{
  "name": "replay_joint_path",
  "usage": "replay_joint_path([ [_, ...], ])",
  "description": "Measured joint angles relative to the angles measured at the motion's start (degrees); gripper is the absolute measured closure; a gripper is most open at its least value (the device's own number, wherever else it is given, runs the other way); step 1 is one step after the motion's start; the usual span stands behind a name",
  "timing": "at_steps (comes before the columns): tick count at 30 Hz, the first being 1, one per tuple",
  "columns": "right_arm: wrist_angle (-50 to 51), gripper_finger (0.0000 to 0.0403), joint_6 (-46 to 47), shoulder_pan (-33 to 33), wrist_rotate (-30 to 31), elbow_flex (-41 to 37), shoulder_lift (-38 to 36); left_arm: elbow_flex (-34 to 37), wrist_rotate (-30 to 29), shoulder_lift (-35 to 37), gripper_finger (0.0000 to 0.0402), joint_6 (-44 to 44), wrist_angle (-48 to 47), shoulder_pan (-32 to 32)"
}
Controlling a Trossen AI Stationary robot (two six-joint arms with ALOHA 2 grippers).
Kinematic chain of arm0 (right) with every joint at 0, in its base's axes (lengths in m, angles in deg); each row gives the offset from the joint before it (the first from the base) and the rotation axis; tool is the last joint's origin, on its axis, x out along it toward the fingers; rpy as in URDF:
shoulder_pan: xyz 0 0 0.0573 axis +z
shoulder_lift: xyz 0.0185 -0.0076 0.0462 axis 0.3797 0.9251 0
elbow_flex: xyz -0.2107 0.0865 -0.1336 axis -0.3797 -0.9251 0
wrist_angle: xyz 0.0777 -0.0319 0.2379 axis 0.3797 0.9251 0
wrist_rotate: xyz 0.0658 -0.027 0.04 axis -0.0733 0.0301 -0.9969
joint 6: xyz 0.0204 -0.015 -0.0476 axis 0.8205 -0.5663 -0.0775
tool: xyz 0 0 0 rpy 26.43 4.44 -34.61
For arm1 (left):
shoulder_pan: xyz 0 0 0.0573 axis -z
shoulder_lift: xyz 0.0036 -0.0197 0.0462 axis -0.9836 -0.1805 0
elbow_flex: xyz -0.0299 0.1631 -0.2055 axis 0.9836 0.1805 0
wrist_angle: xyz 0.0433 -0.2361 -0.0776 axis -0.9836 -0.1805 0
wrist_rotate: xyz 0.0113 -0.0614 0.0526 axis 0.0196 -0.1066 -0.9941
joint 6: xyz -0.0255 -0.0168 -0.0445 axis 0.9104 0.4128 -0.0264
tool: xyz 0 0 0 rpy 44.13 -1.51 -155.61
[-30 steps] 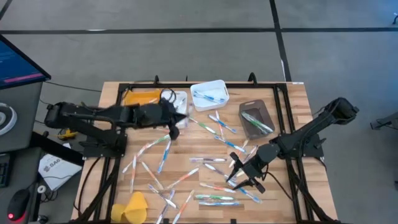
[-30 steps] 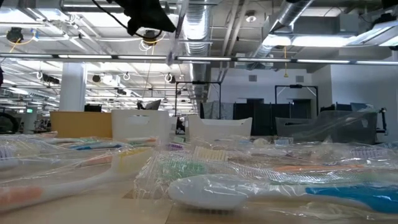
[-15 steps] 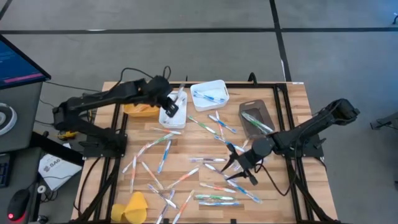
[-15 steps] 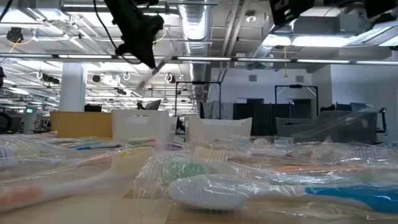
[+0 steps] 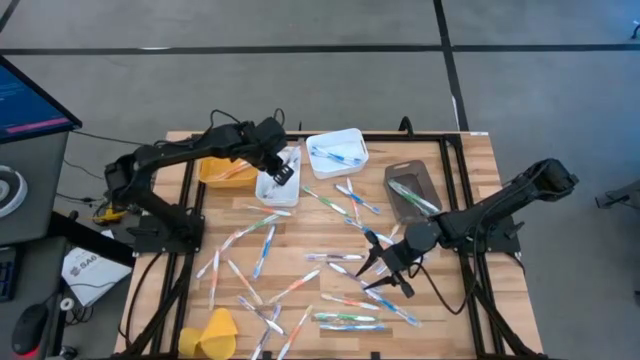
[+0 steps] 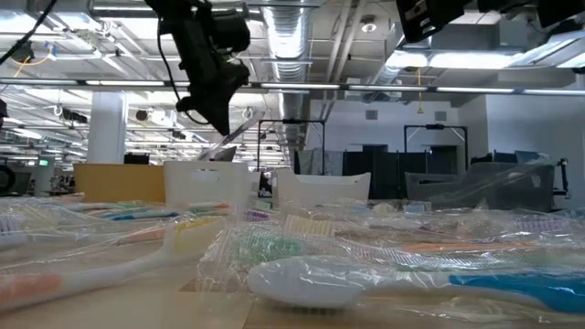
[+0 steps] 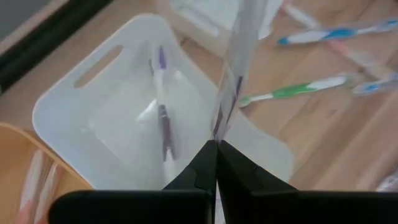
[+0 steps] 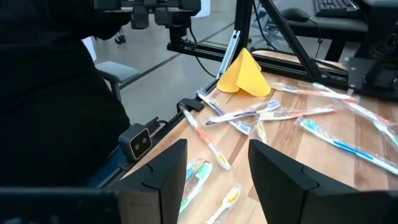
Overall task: Pick & Place Toothbrushes
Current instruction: Put the purple toothbrush into the left white bin
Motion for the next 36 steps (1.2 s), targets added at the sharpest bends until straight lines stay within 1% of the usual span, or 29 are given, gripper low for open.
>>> replay_joint_path([
  [8,0.60,0.0239,0.42,0.84,-0.02,0.00,0.00,0.00,0.78,-4.06,0.0401,0.40,-4.41,-0.03],
  [10,0.60,0.0238,-0.15,1.10,-0.02,0.00,0.00,0.00,0.81,-4.11,0.0401,0.48,-4.26,-0.04],
  [15,0.58,0.0236,-0.48,1.11,-0.02,0.00,0.00,0.00,0.73,-4.09,0.0401,4.80,-4.97,-0.13],
  [27,0.56,0.0235,-0.48,1.09,-0.02,0.00,0.00,0.00,0.63,-4.09,0.0401,5.01,-5.09,-0.57],
  [31,0.56,0.0235,-0.48,1.09,-0.02,0.00,0.00,0.02,0.63,-4.09,0.0401,7.18,-5.20,-0.57],
  [36,0.56,0.0237,-0.48,1.09,-0.02,0.00,0.00,1.56,0.63,-4.05,0.0401,7.37,-5.13,-0.70],
])
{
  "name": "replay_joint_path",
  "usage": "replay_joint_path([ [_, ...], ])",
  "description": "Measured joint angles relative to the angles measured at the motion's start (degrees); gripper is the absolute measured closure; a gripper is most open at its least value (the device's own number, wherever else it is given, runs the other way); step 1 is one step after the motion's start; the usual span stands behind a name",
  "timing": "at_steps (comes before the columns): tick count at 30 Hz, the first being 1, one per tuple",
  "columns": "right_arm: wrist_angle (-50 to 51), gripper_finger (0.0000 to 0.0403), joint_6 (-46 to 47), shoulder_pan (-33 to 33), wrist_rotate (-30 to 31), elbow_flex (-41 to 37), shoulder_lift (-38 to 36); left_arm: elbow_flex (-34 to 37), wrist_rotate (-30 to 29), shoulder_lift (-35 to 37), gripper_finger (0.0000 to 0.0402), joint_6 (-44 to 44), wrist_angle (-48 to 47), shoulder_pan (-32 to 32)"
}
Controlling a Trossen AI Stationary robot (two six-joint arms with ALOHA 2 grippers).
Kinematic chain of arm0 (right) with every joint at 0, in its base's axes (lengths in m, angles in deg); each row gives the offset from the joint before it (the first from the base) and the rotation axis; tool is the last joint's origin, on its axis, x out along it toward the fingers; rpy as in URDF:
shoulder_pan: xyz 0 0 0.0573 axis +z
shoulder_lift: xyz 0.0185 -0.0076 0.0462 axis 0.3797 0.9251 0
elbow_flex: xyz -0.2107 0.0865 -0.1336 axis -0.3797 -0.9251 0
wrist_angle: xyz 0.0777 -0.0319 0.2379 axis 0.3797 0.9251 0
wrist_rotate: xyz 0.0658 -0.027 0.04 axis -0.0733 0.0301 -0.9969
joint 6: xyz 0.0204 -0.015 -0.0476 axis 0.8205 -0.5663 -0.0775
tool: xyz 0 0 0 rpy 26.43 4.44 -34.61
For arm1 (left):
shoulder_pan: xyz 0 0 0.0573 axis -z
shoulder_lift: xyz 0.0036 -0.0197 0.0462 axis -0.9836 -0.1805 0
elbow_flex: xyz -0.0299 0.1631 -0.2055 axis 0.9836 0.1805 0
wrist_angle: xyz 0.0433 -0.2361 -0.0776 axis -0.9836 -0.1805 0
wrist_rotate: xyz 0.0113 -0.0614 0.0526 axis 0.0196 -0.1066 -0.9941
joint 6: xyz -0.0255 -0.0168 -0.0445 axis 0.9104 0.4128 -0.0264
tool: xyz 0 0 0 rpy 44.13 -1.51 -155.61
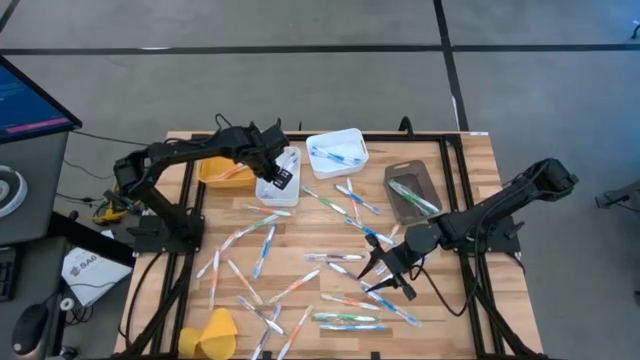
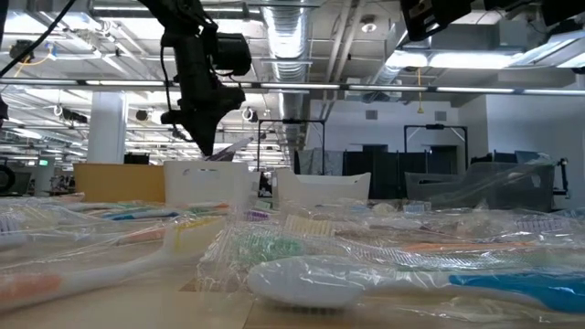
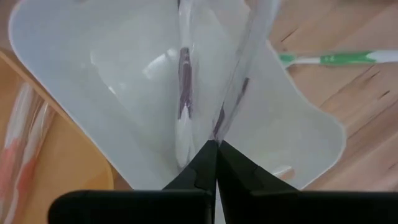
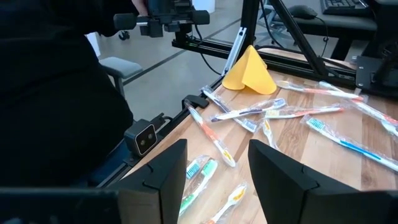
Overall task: Pick & Place Toothbrushes
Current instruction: Put the purple toothbrush into the left white bin, then put the blue toothbrush into the right white bin
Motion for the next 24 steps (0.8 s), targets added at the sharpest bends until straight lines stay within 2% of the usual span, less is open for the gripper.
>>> replay_joint_path([
  [14,0.00,0.0237,-0.16,-0.02,0.00,0.00,0.00,4.15,1.52,0.00,0.0397,0.00,3.76,-2.19],
  [24,0.02,0.0237,0.00,-0.02,0.00,0.00,0.00,4.15,1.66,0.00,0.0334,-2.81,4.84,-2.38],
])
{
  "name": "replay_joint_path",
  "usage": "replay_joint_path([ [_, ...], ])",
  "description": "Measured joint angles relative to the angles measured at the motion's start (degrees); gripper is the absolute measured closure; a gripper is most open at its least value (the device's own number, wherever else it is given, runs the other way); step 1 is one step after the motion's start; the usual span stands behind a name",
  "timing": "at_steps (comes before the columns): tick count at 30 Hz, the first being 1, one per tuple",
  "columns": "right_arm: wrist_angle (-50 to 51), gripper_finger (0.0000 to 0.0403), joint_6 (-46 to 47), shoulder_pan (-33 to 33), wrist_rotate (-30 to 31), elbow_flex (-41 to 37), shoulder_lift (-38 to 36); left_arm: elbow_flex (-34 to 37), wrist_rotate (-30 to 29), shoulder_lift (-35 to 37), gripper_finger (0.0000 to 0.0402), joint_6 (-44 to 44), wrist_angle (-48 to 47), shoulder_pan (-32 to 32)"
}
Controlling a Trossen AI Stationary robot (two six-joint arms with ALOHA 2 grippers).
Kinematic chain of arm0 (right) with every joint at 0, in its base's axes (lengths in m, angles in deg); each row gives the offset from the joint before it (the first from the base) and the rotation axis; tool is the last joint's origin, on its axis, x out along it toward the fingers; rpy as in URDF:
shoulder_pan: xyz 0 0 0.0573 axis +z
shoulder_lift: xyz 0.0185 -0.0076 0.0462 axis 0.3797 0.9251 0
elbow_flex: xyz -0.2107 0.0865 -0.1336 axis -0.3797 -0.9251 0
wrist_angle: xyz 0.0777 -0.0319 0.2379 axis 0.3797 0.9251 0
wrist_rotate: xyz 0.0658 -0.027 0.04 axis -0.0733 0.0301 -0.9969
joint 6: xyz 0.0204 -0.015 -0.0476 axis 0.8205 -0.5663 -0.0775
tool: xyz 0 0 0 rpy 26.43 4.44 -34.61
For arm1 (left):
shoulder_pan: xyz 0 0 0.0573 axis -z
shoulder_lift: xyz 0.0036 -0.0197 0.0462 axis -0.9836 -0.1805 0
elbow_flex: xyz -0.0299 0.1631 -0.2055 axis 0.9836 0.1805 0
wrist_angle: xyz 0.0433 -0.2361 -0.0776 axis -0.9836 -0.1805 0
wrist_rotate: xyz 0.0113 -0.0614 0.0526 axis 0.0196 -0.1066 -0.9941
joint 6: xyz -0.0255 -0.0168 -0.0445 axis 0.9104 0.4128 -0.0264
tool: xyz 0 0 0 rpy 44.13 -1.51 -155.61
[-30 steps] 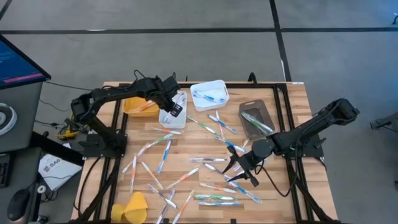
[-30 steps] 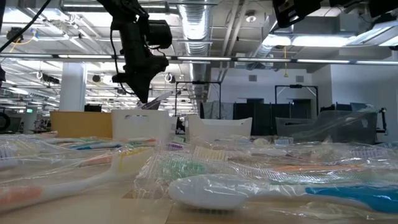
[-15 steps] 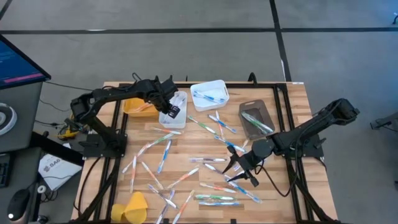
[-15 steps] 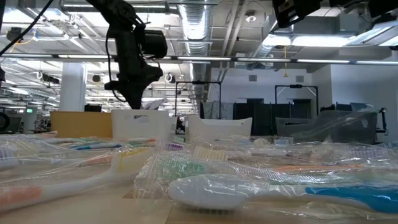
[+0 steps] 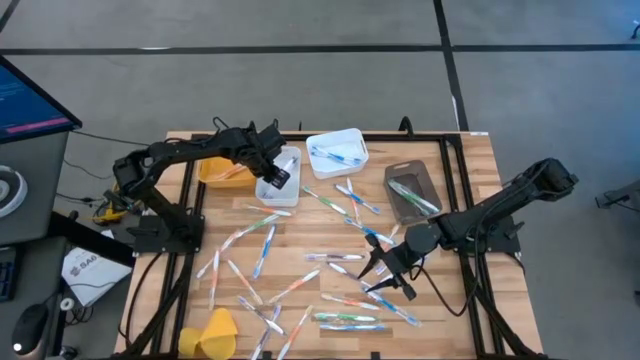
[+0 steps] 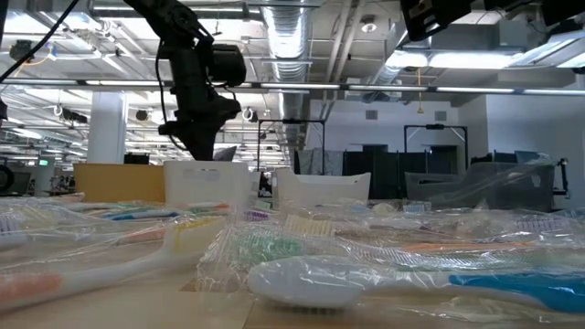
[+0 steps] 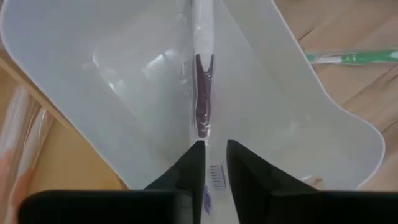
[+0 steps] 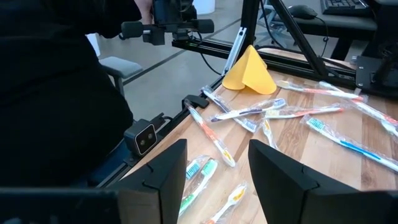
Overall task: Pick & Place Toothbrushes
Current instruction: Put the blue toothbrush into the right white bin
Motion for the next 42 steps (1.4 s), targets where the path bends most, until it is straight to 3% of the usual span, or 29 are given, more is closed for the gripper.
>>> replay_joint_path([
  [7,0.00,0.0238,-0.06,0.02,0.00,0.00,0.00,-0.11,-0.02,0.52,0.0290,-0.03,1.90,0.00],
  [14,2.27,0.0235,-1.10,0.00,0.00,0.00,0.00,-0.19,-0.44,7.18,0.0282,0.03,7.94,2.87],
  [18,4.05,0.0237,-1.07,-0.09,0.16,0.00,1.61,2.95,-0.47,12.45,0.0282,0.08,18.08,8.25],
  [23,6.24,0.0245,-0.81,-1.21,6.46,0.00,4.02,11.32,-0.76,18.52,0.0281,-0.14,37.30,17.08],
  [32,14.97,0.0270,11.90,-7.89,9.49,-0.09,7.64,27.80,-0.42,21.49,0.0284,-3.15,72.09,30.36],
  [35,17.12,0.0281,13.17,-10.51,9.64,-0.04,7.56,29.84,-0.47,21.53,0.0284,-6.28,76.85,31.63],
  [42,18.61,0.0294,14.94,-13.41,9.62,-0.04,7.57,32.77,-0.68,21.51,0.0285,-6.19,78.35,32.26],
])
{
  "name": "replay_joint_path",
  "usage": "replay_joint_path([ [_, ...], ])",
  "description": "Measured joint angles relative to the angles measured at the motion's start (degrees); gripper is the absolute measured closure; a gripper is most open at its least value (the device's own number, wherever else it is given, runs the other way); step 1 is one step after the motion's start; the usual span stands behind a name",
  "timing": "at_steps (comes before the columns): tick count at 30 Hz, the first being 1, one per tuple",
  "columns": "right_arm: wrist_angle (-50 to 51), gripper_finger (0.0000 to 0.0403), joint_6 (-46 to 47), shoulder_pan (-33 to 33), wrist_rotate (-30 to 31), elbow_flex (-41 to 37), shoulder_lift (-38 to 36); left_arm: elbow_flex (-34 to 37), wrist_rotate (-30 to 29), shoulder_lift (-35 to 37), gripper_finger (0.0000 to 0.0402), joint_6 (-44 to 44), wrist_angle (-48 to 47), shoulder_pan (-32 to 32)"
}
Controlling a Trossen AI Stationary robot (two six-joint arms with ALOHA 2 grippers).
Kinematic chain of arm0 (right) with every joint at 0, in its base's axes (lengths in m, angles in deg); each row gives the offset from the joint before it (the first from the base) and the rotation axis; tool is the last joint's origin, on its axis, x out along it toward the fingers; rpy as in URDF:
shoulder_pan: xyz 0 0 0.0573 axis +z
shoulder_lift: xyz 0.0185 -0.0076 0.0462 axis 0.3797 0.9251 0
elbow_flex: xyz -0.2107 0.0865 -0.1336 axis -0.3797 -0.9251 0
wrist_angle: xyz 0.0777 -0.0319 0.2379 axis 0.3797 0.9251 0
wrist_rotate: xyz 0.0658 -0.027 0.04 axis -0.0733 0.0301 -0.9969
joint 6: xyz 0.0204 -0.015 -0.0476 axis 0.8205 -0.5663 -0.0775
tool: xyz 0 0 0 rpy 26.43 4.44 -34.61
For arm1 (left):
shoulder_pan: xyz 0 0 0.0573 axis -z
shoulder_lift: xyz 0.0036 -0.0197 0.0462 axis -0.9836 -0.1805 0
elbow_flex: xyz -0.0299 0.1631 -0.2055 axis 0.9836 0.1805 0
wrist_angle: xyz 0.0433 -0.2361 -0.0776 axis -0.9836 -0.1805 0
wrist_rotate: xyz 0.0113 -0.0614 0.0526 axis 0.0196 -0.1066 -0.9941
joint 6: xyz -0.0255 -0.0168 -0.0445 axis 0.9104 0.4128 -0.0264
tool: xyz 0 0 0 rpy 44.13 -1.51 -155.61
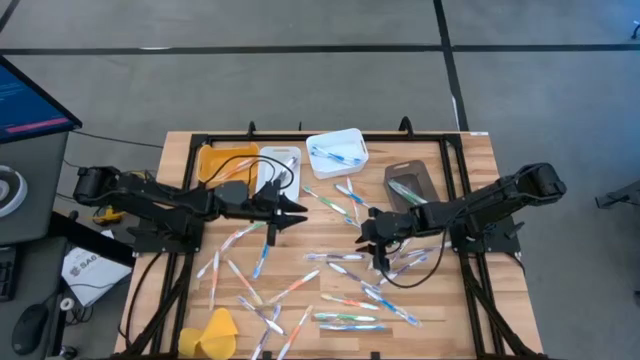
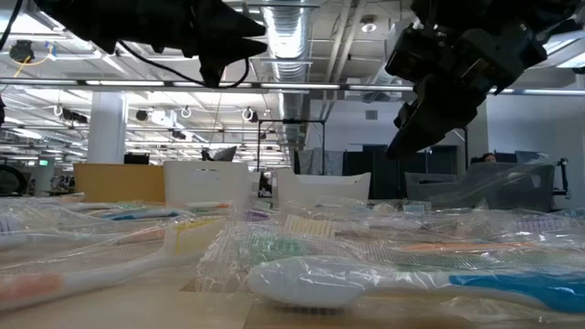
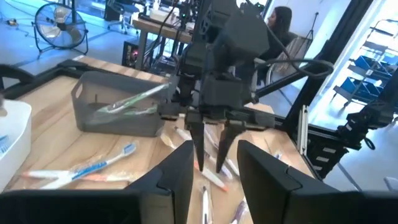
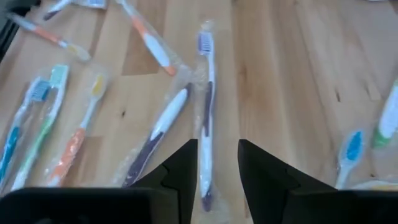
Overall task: Pick & Place Toothbrushes
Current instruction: Put the blue toothbrush into the right white bin
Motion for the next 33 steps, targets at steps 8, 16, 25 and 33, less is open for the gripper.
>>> replay_joint_path([
  [8,-1.17,0.0294,1.82,1.63,-0.36,0.00,-0.01,0.36,0.02,-0.02,0.0285,1.55,2.37,0.87],
  [16,-2.55,0.0249,1.53,2.24,3.70,0.02,-0.01,0.36,0.07,-0.02,0.0285,1.60,2.39,1.22],
  [25,3.23,0.0179,0.44,0.73,5.44,0.02,-0.01,0.36,0.08,-0.02,0.0285,1.40,2.37,1.22],
  [33,8.24,0.0190,0.60,-2.64,6.99,0.04,-0.01,0.36,0.11,-0.02,0.0285,1.29,2.32,1.20],
])
